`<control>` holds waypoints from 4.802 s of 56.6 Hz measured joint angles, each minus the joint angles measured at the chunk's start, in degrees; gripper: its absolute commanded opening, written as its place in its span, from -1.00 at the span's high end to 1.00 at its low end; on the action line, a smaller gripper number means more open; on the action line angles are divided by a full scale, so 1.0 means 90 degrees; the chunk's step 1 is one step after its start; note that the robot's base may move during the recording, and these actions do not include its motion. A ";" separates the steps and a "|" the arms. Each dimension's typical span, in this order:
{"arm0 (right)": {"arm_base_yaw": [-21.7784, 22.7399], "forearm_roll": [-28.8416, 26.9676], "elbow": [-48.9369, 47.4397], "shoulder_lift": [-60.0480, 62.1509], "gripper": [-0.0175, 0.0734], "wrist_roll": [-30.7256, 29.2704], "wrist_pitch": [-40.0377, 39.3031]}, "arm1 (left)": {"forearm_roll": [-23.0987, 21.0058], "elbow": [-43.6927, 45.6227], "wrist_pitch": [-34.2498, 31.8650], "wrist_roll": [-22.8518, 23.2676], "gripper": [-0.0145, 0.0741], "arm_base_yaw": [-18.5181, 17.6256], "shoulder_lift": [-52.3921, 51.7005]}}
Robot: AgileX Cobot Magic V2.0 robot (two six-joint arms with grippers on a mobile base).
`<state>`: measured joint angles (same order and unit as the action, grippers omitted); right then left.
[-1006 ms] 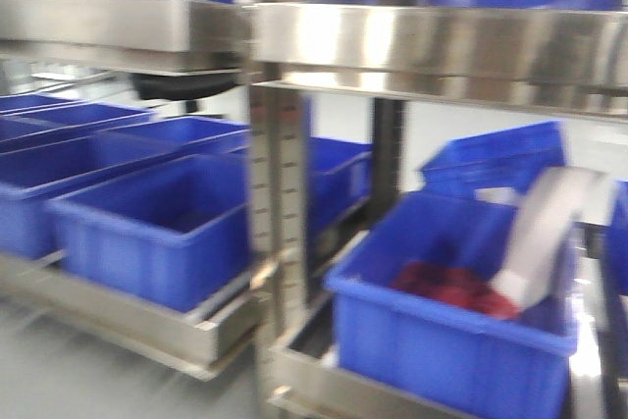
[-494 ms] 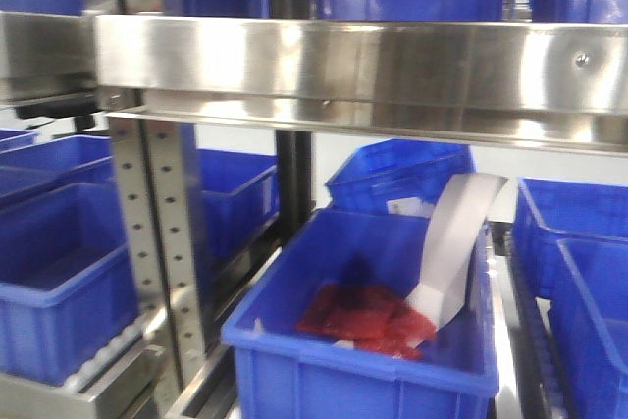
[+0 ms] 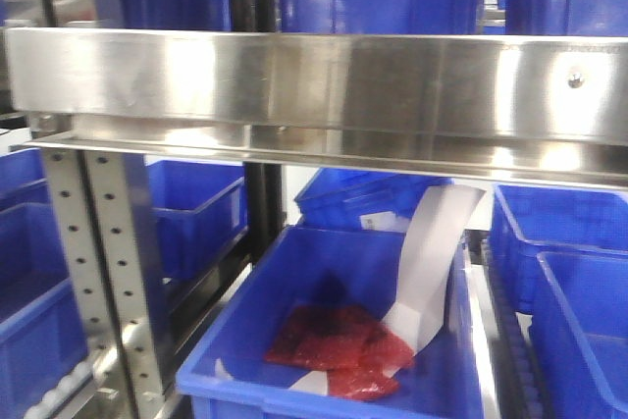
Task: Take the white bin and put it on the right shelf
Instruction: 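Drive toward the steel shelf rack with blue crates, then raise the held bin above the upper shelf edge, then lower the bin onto the upper roller shelf with both grippers, then open both grippers and release the bin on the shelf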
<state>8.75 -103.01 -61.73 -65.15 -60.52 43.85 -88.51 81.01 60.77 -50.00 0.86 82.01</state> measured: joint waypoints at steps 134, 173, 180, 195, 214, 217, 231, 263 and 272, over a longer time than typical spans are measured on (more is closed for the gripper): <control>0.0000 0.0023 0.0000 -0.1602 0.38 0.0026 0.0117 | -0.0028 0.0000 -0.0643 -0.0390 0.88 -0.0315 0.1297; -0.0114 0.0191 0.0000 -0.2011 -0.80 -0.0599 -0.0347 | 0.0150 0.0014 -0.0759 -0.0931 -0.59 -0.0525 0.1520; 0.0059 0.0177 0.0000 -0.2011 -0.80 -0.0921 -0.0697 | 0.0093 0.0040 -0.1045 -0.1006 -0.56 -0.0525 0.1520; 0.0484 0.0124 -0.0085 -0.2011 -0.80 -0.1317 -0.1146 | 0.0244 0.0040 -0.1437 -0.1056 -0.56 -0.0416 0.1520; 0.0778 0.0124 -0.0124 -0.1013 -0.04 -0.1316 -0.0742 | 0.0659 0.0040 -0.0294 -0.1110 -0.03 0.0194 0.0738; 0.0778 0.0124 -0.0128 -0.0790 0.20 -0.1284 -0.0583 | 0.0675 0.0040 0.0005 -0.1122 0.20 0.0260 0.0551; 0.0778 0.1148 -0.0138 0.0109 0.45 -0.0745 0.0071 | 0.1219 0.0053 0.0977 -0.1088 0.94 0.0291 -0.0008; 0.0778 0.8080 0.0694 0.2523 0.45 0.3946 0.0498 | 0.8075 -0.0679 -0.0476 0.3785 0.94 -0.1252 -0.1275; 0.0778 0.8295 0.1695 0.3638 0.45 0.4252 0.0536 | 0.8690 -0.1903 -0.1309 0.4258 0.94 -0.1631 -0.2083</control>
<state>15.75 -28.36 -46.48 -32.41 -22.25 48.67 -10.30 63.89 48.98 -11.68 -13.82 63.26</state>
